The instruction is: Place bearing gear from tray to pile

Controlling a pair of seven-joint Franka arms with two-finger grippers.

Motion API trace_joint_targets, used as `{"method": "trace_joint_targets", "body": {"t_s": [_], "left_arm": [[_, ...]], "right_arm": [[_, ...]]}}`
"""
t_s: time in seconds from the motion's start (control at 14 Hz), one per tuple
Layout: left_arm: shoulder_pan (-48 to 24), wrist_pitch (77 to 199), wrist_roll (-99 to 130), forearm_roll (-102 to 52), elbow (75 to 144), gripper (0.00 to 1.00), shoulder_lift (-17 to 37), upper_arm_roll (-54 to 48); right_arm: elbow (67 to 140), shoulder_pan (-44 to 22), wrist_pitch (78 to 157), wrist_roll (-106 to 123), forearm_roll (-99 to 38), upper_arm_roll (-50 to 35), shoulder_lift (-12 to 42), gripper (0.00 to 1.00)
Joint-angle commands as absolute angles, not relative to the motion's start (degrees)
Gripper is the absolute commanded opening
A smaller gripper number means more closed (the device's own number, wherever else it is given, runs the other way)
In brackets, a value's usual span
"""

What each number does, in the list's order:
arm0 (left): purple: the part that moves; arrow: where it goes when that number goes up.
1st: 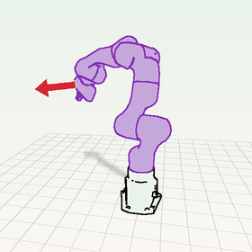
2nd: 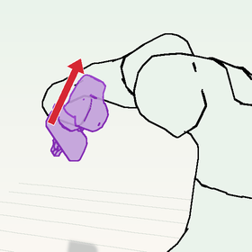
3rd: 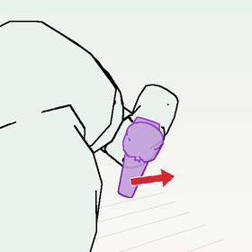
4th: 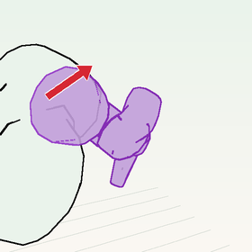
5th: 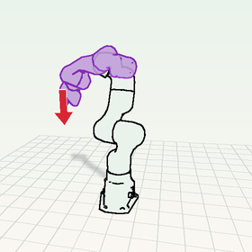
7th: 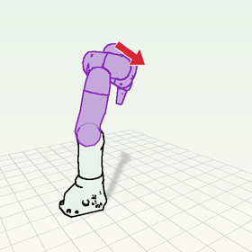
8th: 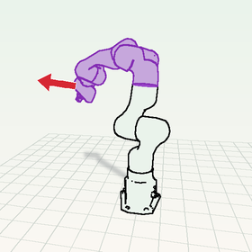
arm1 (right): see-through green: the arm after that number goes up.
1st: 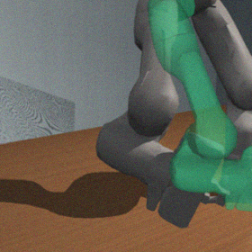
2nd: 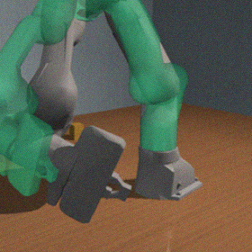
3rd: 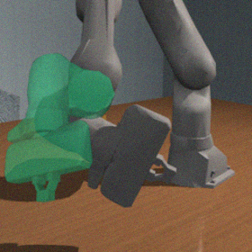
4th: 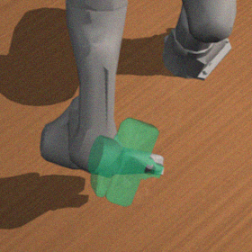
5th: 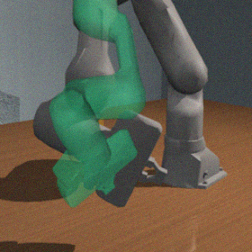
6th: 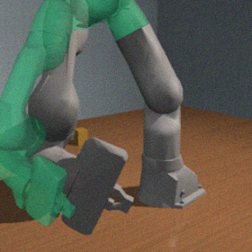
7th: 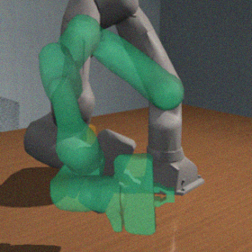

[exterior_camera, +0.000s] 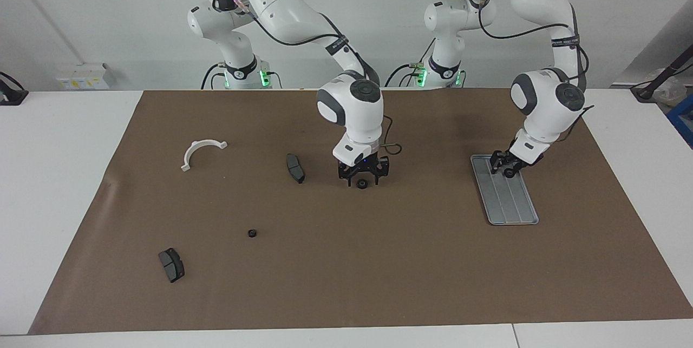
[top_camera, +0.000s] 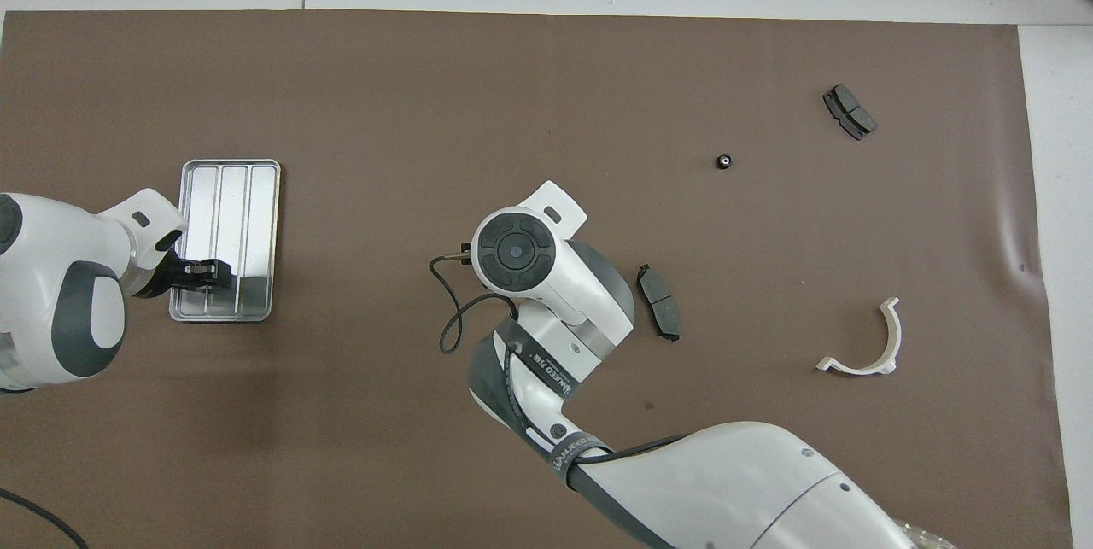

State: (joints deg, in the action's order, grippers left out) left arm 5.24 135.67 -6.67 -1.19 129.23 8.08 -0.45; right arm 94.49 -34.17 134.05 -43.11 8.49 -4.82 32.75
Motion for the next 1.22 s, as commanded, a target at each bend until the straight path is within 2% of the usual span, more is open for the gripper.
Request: {"method": "trace_joint_targets", "body": {"t_s": [0.0,0.07,0.14,0.29,0.43,0.5,0.64,0.79,1.0,1.15], "left_arm": [[4.7,137.5,-5.8,-1.3,131.1,0.5,6.4,-0.4],[4.1,137.6,-5.8,-1.3,131.0,0.47,6.4,-0.4],[4.0,137.7,-5.7,-1.3,131.0,0.46,6.5,-0.4],[3.3,137.8,-5.7,-1.3,130.7,0.38,6.7,-0.4],[3.2,137.8,-5.7,-1.3,130.5,0.35,6.7,-0.4],[3.2,137.8,-5.7,-1.3,130.4,0.32,6.8,-0.4],[2.5,137.9,-5.8,-1.3,130.2,0.25,6.9,-0.4],[2.4,137.8,-5.8,-1.3,129.1,0.16,7.1,-0.4],[0.6,136.1,-3.2,-1.3,124.6,0.01,7.9,-0.5],[-3.5,132.4,3.8,-1.3,120.5,0.0,8.5,-0.4]], "right_arm": [[95.7,-34.2,136.4,-44.1,9.8,-4.9,33.0,0.77],[95.8,-34.2,136.7,-44.2,9.8,-4.9,33.0,0.74],[96.0,-34.2,136.7,-44.4,9.7,-4.8,33.0,0.67],[96.0,-34.3,136.3,-44.7,9.7,-4.9,33.0,0.41],[95.6,-34.3,135.5,-44.8,9.7,-4.8,33.0,0.16],[94.8,-34.3,134.5,-44.8,9.8,-4.8,33.0,0.08],[94.7,-33.9,133.7,-44.7,9.9,-4.4,32.3,0.05],[95.8,-32.5,133.6,-44.3,10.3,-4.1,29.4,0.05],[103.7,-26.9,134.6,-40.2,10.3,-4.3,22.6,0.05],[109.0,-23.1,135.4,-36.2,10.2,-4.3,18.3,0.04]]}}
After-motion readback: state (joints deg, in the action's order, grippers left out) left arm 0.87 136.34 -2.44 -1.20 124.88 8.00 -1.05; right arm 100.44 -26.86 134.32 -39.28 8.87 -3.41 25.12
